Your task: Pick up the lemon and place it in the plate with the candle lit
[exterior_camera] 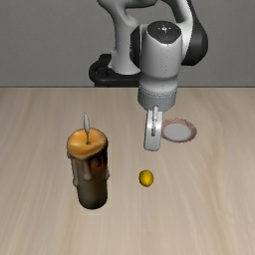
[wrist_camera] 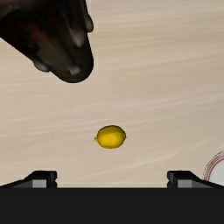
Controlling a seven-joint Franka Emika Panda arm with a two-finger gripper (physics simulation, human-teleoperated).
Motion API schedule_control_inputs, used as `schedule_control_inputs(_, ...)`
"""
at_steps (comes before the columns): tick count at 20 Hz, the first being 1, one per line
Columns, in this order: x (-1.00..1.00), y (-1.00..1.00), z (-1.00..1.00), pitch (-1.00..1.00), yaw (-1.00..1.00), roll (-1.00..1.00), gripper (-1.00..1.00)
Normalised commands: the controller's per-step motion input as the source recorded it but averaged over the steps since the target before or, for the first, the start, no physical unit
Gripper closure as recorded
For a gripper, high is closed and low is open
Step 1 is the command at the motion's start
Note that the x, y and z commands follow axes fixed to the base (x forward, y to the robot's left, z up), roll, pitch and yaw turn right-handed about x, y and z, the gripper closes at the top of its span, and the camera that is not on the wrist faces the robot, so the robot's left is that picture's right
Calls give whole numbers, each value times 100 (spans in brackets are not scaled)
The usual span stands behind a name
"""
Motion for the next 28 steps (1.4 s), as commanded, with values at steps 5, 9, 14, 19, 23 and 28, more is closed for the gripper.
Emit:
schedule_control_inputs(5, 0, 0, -100, 0, 0, 0, -100)
schedule_control_inputs(9, 0, 0, -100, 0, 0, 0, -100)
schedule_control_inputs(14, -20, -20, -60, 0, 0, 0, -100)
schedule_control_inputs(19, 0, 0, -100, 0, 0, 0, -100)
schedule_control_inputs(23, -25, 0, 0, 0, 0, 0, 100)
schedule_control_inputs(28, 0, 0, 0, 0, 0, 0, 100)
